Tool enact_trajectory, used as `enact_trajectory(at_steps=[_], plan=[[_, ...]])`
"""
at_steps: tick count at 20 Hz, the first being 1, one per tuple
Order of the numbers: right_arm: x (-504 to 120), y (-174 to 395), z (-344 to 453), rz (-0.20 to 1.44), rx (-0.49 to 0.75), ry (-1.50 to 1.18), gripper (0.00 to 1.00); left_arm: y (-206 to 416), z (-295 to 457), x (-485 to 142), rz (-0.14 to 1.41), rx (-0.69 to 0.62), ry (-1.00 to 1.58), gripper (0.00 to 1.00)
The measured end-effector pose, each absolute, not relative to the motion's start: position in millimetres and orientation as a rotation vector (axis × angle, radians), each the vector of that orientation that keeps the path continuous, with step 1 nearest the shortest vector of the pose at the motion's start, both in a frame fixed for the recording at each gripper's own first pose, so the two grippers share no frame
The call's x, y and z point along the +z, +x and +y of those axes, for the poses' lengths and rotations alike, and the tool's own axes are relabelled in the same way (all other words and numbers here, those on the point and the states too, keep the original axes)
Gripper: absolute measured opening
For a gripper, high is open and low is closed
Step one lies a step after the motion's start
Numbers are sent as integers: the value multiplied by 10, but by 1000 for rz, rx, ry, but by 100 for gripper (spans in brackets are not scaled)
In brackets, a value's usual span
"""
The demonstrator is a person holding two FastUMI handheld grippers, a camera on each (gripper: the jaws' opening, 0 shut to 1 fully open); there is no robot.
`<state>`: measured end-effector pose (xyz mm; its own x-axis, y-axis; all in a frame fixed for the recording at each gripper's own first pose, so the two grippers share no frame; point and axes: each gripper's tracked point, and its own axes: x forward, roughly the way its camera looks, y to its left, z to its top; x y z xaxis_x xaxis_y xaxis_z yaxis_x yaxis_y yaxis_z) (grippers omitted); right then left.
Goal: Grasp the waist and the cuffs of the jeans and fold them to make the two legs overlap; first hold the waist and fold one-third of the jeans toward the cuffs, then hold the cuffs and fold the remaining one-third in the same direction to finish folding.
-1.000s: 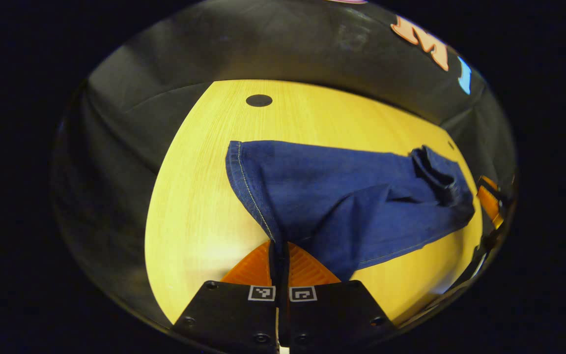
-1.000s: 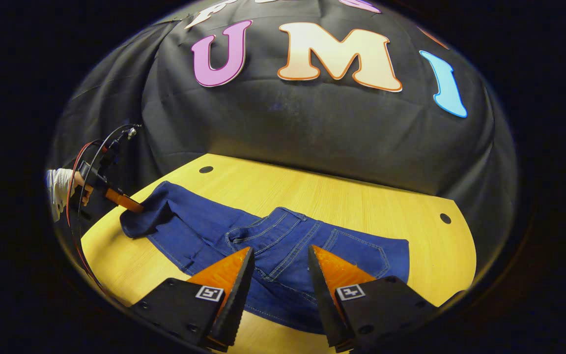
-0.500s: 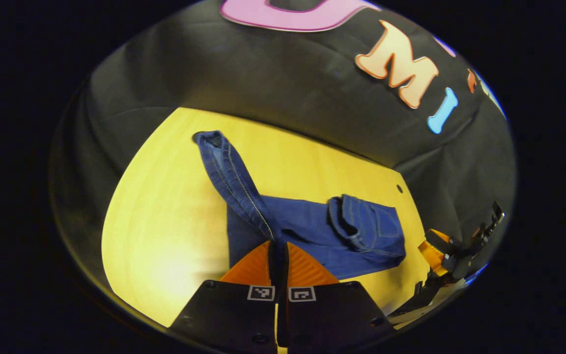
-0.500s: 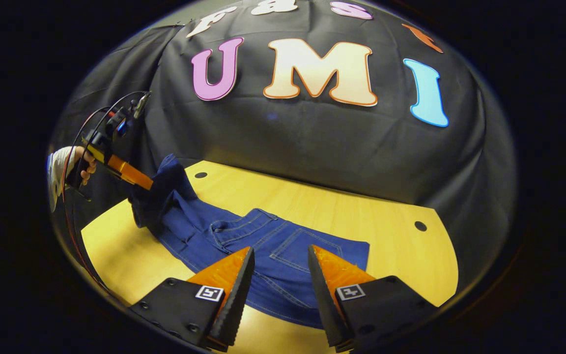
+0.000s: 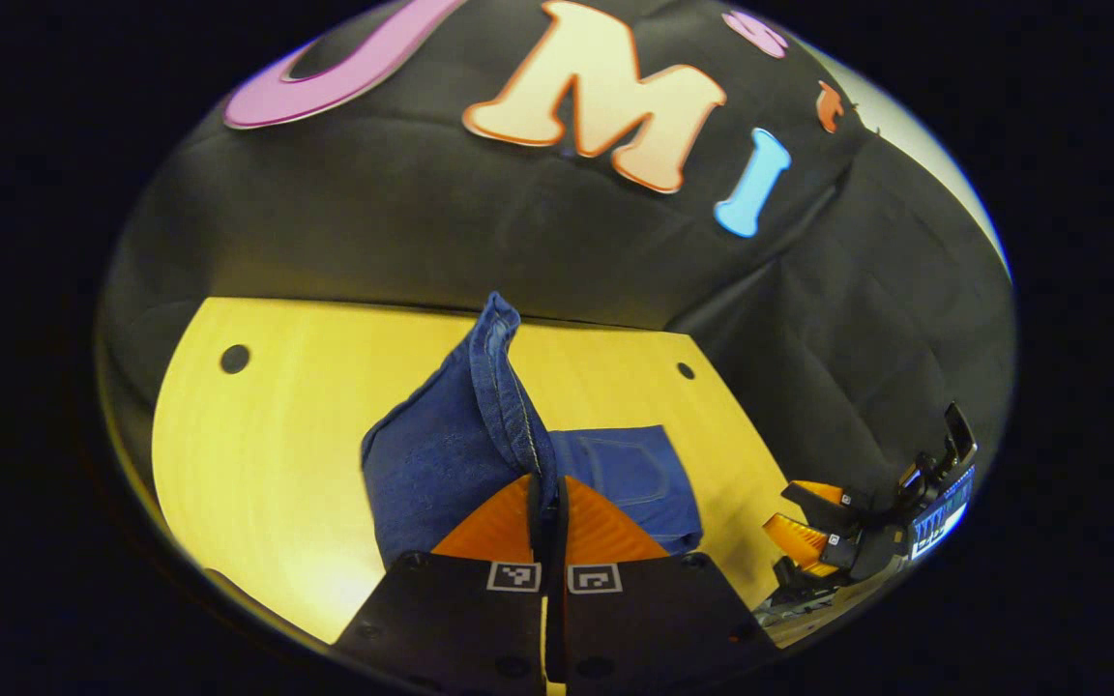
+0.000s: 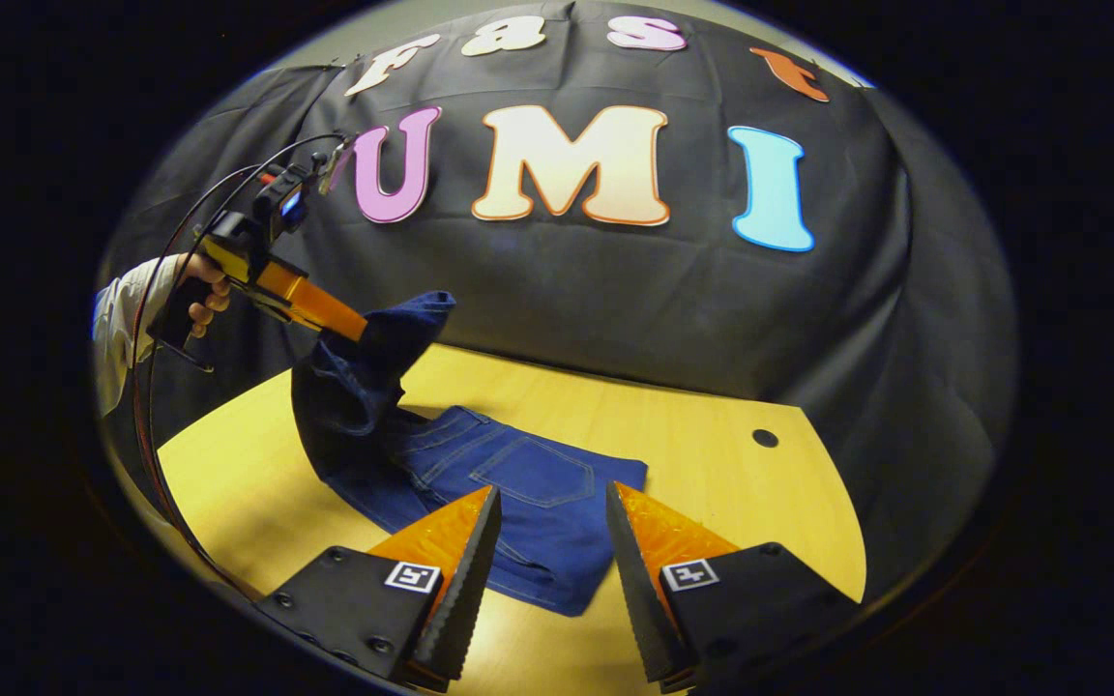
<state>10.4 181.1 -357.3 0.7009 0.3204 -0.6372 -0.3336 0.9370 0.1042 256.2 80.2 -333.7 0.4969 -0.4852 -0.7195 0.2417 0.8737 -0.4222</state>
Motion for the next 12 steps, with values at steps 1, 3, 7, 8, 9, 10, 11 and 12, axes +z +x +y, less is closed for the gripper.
enact_trajectory(at_steps=[1,3,7,8,9,10,11,12], plan=[[-3569,76,1694,705,349,-18,72,2582,576,-3360,957,-471,-279,0],[-3553,29,1453,704,316,-18,68,2579,146,-3458,972,-519,-276,0],[-3536,-96,1014,707,248,-1,72,2514,-493,-3804,1025,-550,-218,0],[-3537,-138,922,709,240,3,68,2503,-626,-3900,1034,-545,-205,0],[-3533,-162,851,709,236,4,72,2470,-741,-3996,1045,-535,-191,0],[-3525,-180,781,708,237,3,68,2455,-814,-4105,1058,-512,-169,0],[-3520,-200,717,707,244,0,68,2424,-861,-4256,1066,-484,-148,0],[-3514,-218,685,704,254,-3,72,2384,-908,-4373,1076,-466,-131,0]])
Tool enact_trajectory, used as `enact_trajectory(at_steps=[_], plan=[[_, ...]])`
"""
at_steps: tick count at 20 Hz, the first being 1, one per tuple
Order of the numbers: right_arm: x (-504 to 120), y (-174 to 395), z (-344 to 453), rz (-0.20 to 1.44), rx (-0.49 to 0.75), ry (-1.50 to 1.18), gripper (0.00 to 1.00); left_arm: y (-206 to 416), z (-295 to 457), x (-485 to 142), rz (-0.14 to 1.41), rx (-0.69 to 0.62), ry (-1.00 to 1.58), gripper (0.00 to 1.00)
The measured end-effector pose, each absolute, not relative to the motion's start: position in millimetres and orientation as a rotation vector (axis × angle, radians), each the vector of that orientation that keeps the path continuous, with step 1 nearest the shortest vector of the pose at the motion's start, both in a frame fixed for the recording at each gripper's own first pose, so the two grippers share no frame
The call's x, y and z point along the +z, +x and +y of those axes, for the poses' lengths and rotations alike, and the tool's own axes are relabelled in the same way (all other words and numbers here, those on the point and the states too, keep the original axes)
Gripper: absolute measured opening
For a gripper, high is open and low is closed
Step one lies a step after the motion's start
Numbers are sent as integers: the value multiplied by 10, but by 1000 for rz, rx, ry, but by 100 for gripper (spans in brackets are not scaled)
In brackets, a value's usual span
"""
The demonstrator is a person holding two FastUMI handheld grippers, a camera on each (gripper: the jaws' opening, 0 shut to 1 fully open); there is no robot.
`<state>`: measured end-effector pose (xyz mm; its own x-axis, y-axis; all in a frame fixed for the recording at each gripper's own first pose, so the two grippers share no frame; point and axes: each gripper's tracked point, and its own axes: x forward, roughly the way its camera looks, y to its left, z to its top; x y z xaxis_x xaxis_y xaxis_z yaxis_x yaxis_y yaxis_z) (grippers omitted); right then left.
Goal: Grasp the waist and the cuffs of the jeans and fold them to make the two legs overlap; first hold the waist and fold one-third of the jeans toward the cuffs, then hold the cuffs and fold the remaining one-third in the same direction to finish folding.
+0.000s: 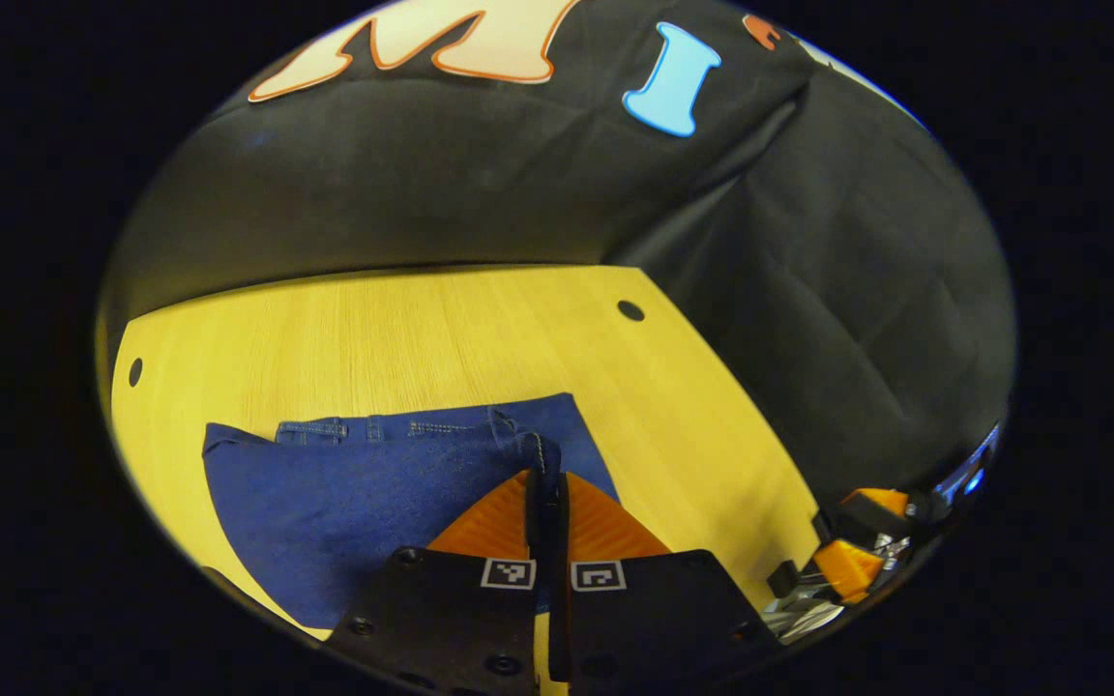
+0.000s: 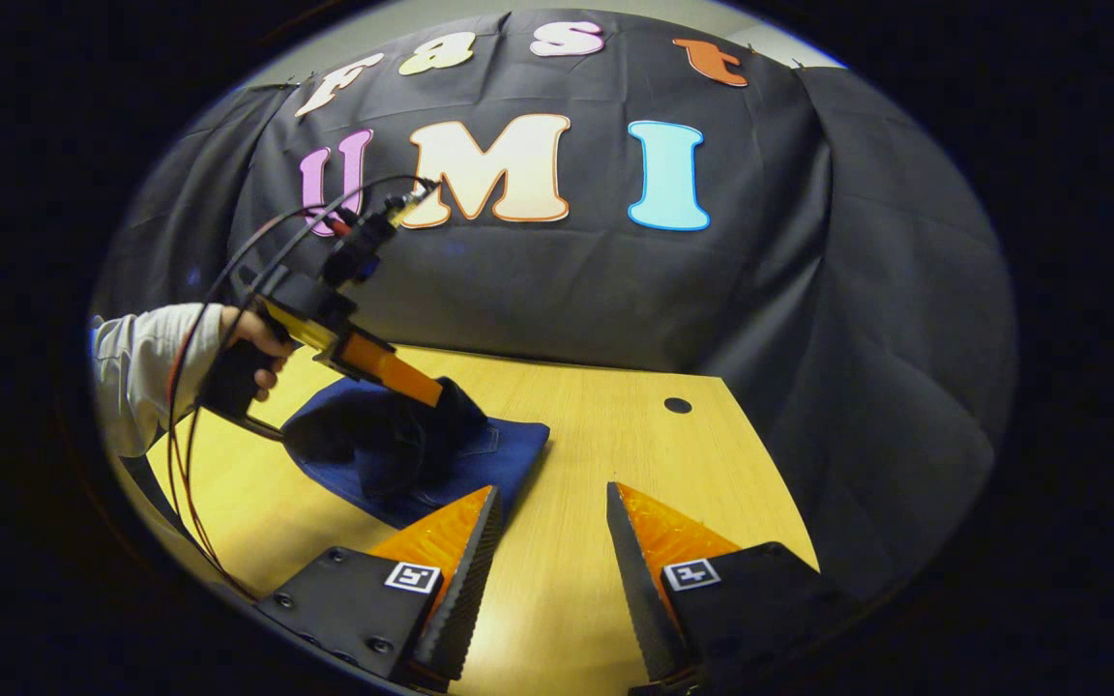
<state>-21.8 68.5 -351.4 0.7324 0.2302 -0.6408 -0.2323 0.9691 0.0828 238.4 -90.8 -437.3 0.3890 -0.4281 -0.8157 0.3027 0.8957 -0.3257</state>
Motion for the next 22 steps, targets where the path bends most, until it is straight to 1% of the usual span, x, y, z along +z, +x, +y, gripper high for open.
enact_trajectory(at_steps=[1,2,3,4,6,7,8,9,12,13,14,15,16,17,18,19,20,22], plan=[[-3508,-223,651,700,269,-4,72,2354,-999,-4455,1069,-458,-141,1],[-3493,-225,645,695,286,0,72,2326,-1062,-4474,1057,-453,-142,7],[-3473,-218,638,690,304,7,72,2288,-1130,-4473,1043,-451,-153,30],[-3423,-205,646,681,320,20,75,2233,-1188,-4428,1025,-449,-159,53],[-3270,-135,686,651,339,53,78,2200,-1173,-4110,930,-432,-122,100],[-3188,-25,733,619,342,74,85,2198,-1118,-3919,860,-419,-95,94],[-3025,3,799,588,344,102,92,2186,-1025,-3636,788,-400,-74,97],[-2906,80,877,556,341,128,99,2165,-930,-3355,706,-380,-48,97],[-2419,214,1180,443,333,205,99,2026,-432,-2556,467,-285,54,96],[-2264,264,1280,402,323,225,98,1974,-238,-2376,414,-257,83,95],[-2090,292,1387,364,316,249,94,1871,-79,-2211,377,-229,108,95],[-1935,285,1496,329,312,272,98,1767,107,-2048,347,-205,125,95],[-1786,292,1604,299,307,290,94,1670,277,-1922,324,-180,136,95],[-1693,291,1701,274,305,301,98,1584,426,-1840,313,-166,139,95],[-1601,292,1793,257,306,307,98,1504,545,-1765,287,-162,136,95],[-1545,281,1895,247,308,312,100,1450,639,-1727,279,-155,129,95],[-1488,263,1990,238,315,311,95,1441,720,-1674,263,-156,122,95],[-1391,223,2101,219,313,292,95,1429,854,-1607,248,-154,118,95]])
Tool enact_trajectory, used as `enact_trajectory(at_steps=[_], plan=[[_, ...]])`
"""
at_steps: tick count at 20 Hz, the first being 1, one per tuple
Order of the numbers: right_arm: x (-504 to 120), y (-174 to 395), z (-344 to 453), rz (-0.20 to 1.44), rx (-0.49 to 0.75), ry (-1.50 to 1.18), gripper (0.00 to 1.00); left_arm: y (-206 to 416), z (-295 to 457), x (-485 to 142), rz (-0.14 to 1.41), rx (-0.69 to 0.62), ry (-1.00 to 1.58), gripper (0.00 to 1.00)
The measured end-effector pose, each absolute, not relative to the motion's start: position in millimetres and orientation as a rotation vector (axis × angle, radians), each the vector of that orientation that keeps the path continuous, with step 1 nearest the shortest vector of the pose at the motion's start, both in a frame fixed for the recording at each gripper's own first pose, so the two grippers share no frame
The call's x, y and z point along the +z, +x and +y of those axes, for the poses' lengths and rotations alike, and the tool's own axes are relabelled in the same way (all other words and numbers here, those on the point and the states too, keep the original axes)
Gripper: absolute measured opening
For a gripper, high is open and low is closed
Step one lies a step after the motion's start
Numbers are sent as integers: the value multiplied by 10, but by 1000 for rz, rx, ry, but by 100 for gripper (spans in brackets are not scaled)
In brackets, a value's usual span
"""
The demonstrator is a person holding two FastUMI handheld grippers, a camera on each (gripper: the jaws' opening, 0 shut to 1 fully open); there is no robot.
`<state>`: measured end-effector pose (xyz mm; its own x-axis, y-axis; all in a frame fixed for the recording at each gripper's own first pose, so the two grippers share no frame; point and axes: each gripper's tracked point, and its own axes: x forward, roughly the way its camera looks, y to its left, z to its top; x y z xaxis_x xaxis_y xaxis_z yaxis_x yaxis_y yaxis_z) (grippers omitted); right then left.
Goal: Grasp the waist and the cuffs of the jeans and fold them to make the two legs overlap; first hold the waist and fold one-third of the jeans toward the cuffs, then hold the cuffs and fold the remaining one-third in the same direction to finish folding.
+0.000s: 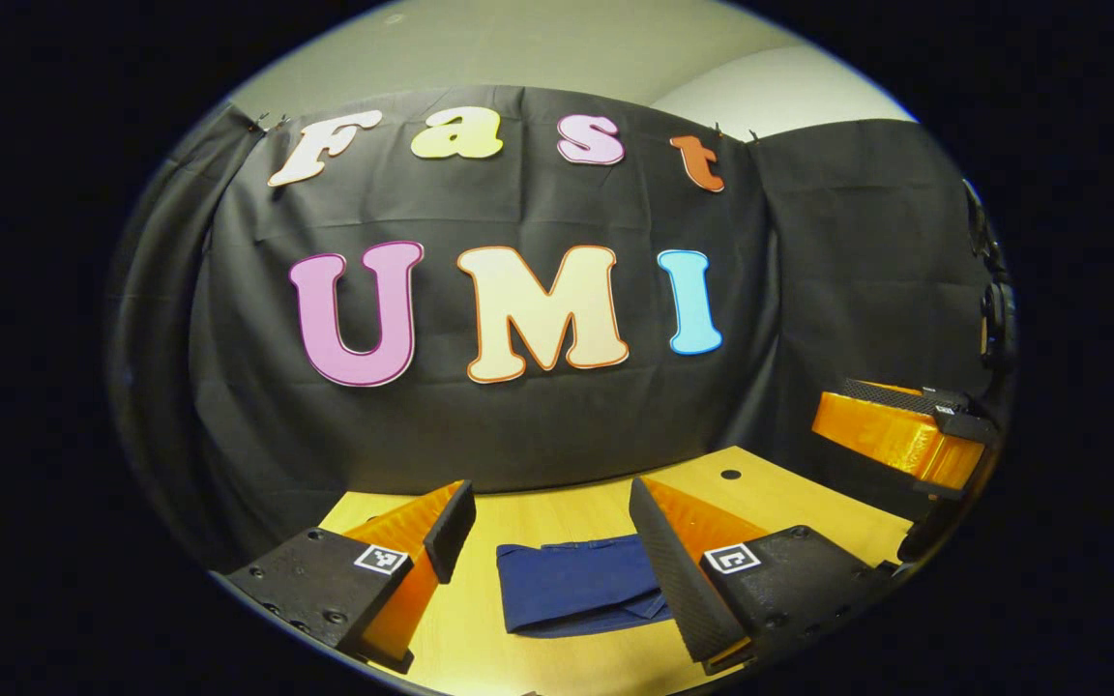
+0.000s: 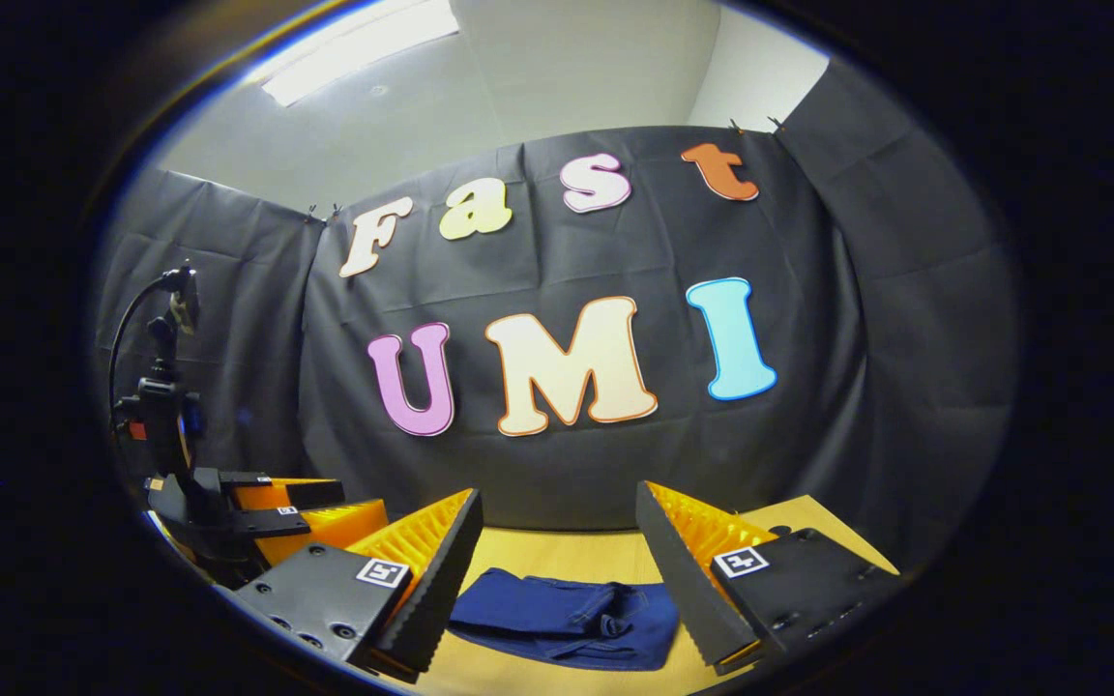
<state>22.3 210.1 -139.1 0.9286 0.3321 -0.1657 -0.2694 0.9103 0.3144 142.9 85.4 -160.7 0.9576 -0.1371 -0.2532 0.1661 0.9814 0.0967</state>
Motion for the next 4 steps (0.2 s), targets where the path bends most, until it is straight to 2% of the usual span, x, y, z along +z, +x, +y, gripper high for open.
enact_trajectory(at_steps=[4], plan=[[-1270,138,2258,208,309,270,98,1396,982,-1561,235,-171,112,95]])
